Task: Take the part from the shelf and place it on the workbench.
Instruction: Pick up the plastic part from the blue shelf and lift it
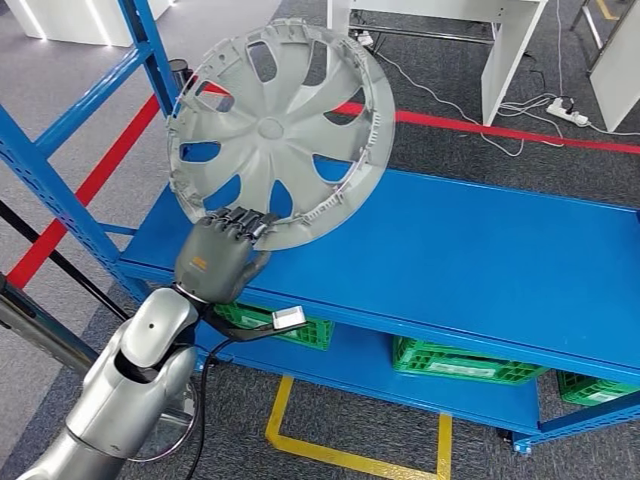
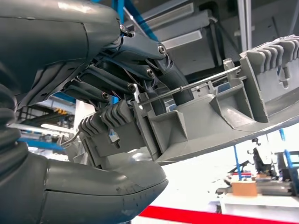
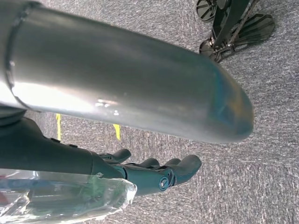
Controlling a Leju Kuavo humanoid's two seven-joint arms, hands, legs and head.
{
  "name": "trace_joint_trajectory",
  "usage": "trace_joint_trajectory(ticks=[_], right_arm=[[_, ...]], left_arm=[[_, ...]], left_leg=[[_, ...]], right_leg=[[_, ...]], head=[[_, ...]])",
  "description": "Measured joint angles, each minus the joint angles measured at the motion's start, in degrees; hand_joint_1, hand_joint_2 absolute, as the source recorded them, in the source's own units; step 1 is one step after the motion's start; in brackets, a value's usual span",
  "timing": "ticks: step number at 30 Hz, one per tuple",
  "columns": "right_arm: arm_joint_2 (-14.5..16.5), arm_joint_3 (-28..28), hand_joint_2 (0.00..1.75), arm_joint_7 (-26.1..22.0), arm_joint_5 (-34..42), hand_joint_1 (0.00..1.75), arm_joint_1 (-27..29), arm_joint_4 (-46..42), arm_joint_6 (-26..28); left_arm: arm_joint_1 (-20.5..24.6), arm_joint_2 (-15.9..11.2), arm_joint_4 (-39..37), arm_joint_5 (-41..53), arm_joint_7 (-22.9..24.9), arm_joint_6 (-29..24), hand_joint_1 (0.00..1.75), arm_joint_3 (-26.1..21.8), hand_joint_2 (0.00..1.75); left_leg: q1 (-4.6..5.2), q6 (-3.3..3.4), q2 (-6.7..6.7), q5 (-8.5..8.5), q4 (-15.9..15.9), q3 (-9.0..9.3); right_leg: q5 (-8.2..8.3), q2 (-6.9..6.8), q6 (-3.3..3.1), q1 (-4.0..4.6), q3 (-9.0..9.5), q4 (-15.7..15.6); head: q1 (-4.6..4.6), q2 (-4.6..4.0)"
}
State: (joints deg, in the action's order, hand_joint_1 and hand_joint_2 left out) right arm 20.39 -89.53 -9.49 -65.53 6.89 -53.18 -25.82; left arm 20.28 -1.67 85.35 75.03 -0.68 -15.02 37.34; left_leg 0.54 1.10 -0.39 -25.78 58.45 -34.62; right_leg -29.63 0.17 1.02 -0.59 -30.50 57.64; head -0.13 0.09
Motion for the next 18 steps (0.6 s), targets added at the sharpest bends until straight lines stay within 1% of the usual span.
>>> trace_joint_trajectory(ticks=[7, 18], right_arm=[[0.0, 0.0, 0.00, 0.1, -0.1, 0.00, -0.1, 0.0, -0.7], [0.0, 0.0, 0.00, 0.2, -0.4, 0.00, -0.3, 0.0, -0.9]], left_arm=[[-0.4, -0.1, -0.1, 0.0, -0.3, 0.2, 1.75, -1.1, 1.75], [-0.4, -0.3, -0.2, 0.2, -0.6, 0.8, 1.75, -1.2, 1.75]], left_leg=[[0.00, 0.00, 0.00, 0.00, 0.0, -0.01], [0.00, 0.00, 0.00, 0.00, 0.0, -0.01]], right_leg=[[0.00, -0.01, 0.00, 0.00, 0.00, 0.0], [0.00, -0.01, 0.00, 0.00, 0.00, 0.0]], head=[[0.00, 0.00], [0.00, 0.00]])
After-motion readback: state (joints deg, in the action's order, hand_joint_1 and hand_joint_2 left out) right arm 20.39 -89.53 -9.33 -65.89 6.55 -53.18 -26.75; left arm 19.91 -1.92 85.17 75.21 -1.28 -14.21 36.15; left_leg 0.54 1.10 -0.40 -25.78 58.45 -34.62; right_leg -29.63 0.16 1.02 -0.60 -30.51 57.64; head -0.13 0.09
